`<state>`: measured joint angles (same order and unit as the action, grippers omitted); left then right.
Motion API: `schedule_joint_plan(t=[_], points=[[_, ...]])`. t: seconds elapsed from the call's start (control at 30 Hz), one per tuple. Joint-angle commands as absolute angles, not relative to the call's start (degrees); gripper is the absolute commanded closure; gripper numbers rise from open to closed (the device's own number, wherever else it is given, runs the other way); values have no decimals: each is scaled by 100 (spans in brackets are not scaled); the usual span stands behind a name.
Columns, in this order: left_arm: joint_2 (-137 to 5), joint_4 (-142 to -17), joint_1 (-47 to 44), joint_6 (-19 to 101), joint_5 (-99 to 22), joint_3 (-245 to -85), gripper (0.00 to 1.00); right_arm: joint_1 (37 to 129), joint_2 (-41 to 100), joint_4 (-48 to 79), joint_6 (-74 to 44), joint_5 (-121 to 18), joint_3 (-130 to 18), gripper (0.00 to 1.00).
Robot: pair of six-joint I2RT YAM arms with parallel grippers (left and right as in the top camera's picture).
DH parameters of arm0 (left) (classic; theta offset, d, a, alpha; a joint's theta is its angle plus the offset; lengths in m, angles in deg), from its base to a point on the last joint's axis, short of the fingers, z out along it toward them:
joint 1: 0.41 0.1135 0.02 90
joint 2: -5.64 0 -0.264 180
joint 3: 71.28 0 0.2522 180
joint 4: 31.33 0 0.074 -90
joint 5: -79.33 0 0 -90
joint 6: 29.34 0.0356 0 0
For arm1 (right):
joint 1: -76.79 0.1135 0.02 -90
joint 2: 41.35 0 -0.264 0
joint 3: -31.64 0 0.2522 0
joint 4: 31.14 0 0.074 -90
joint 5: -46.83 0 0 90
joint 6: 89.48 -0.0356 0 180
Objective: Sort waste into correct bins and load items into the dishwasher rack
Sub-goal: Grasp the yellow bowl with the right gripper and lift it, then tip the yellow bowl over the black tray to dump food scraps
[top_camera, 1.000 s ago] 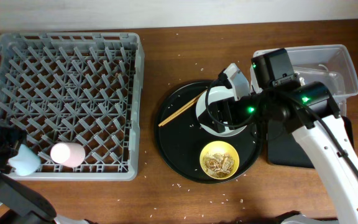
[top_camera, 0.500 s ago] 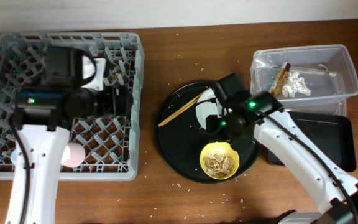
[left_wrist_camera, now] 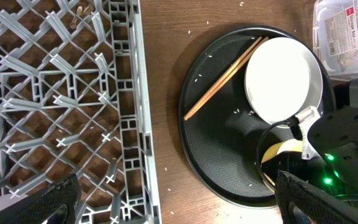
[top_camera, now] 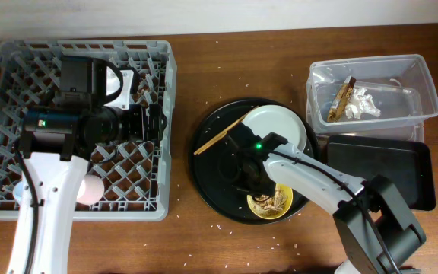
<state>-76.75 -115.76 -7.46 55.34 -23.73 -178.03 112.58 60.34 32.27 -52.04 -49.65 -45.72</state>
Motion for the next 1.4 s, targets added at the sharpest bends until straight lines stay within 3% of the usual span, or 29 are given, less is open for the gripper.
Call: schedule_joint_plan(t=[0.0, 0.13, 0.2, 0.33, 0.4, 0.5, 0.67, 0.93, 0.97, 1.03, 1.2, 1.23, 1.27, 1.3, 1.33, 1.37], points=[[-7662, -11581, -750, 5643, -2334, -17851, 1, 11234, 5844, 3562, -4738, -4742, -4869, 96], [-7662, -11583, -750, 5643, -2334, -17851, 1, 10537, 4377, 4362, -3379, -5112, -5199, 96], [-7662, -11583, -750, 5643, -2334, -17851, 1, 9252, 3883, 4672, -2017, -5800, -5195, 96], [-7662, -11585, -750, 5643, -2334, -17851, 1, 6786, 4204, 4628, 496, -8045, -5094, 96], [-7662, -11583, -750, 5643, -2332, -17851, 1, 5599, 4635, 4523, 1163, -8891, -4941, 96], [-7662, -11583, -750, 5643, -2334, -17851, 1, 4587, 5122, 4460, 2090, -10311, -4941, 96], [-7662, -11585, -750, 5643, -2334, -17851, 1, 3132, 5280, 4281, 2453, -11651, -4937, 96], [-7662, -11585, -750, 5643, -2334, -17851, 1, 2869, 5363, 3529, 2464, -12451, -3761, 96], [-7662, -11585, -750, 5643, -2334, -17851, 1, 2861, 5411, 3297, 2018, -12285, -3732, 96], [-7662, -11585, -750, 5643, -2334, -17851, 1, 2839, 5420, 3339, 2319, -12493, -3726, 96], [-7662, -11585, -750, 5643, -2332, -17851, 1, 2885, 5354, 3699, 1744, -12530, -3735, 96], [-7662, -11585, -750, 5643, -2332, -17854, 1, 2957, 5234, 3957, 2566, -12602, -3741, 96], [-7662, -11585, -750, 5643, -2334, -17851, 1, 2963, 5234, 3608, 1543, -12066, -3741, 96], [-7662, -11585, -750, 5643, -2334, -17851, 1, 2996, 5133, 4178, 2230, -12493, -3743, 96], [-7662, -11585, -750, 5643, -2334, -17851, 1, 3046, 5035, 3811, 2311, -12117, -3748, 96], [-7662, -11585, -750, 5643, -2332, -17851, 1, 3086, 5013, 3977, 1546, -12608, -3752, 96]])
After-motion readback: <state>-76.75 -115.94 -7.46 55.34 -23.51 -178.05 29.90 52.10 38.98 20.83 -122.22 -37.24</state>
